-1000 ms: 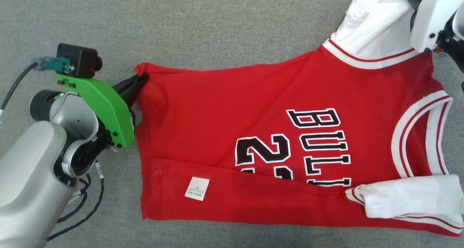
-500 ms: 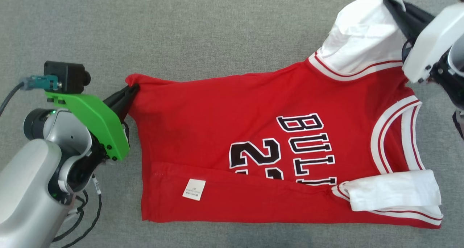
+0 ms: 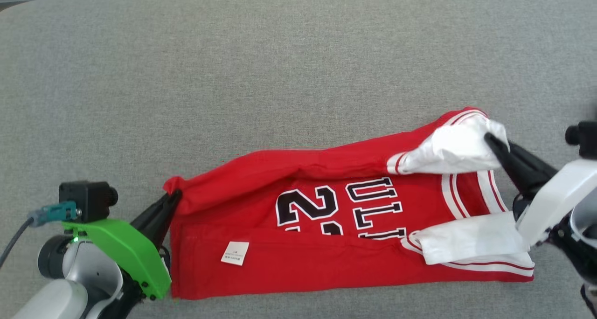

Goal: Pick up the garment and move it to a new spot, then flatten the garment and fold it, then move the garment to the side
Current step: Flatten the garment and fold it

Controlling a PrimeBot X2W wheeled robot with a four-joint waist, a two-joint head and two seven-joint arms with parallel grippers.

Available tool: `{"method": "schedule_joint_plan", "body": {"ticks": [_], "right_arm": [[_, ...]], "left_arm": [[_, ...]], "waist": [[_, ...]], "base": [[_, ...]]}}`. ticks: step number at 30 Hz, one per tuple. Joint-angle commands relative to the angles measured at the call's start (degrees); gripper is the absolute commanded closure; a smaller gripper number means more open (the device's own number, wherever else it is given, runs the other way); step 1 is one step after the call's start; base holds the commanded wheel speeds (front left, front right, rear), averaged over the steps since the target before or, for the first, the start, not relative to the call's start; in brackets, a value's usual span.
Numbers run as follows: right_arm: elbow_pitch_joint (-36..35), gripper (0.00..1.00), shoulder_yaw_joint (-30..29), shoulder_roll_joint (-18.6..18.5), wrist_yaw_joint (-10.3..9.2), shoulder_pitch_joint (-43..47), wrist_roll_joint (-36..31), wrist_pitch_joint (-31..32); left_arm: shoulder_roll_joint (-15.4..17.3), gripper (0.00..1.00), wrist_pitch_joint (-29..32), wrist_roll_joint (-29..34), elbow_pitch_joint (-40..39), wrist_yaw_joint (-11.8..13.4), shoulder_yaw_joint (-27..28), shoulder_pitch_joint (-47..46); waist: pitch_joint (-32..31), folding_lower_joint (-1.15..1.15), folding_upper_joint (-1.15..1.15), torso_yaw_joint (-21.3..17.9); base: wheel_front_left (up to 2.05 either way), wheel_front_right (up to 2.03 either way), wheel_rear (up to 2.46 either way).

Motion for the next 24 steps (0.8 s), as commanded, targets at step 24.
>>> {"method": "schedule_joint_plan", "body": {"ticks": [24], "right_arm": [[-6.72,1.00,-1.47,6.70,0.03,17.30,-1.03,-2.13]], "left_arm": [[1.54,1.00,-1.89,-5.46,-3.82,2.18,2.46,9.66]], "waist": [[-2.16,0.00,0.68,-1.14]], "base": [[0.00,0.00,0.00]]}}
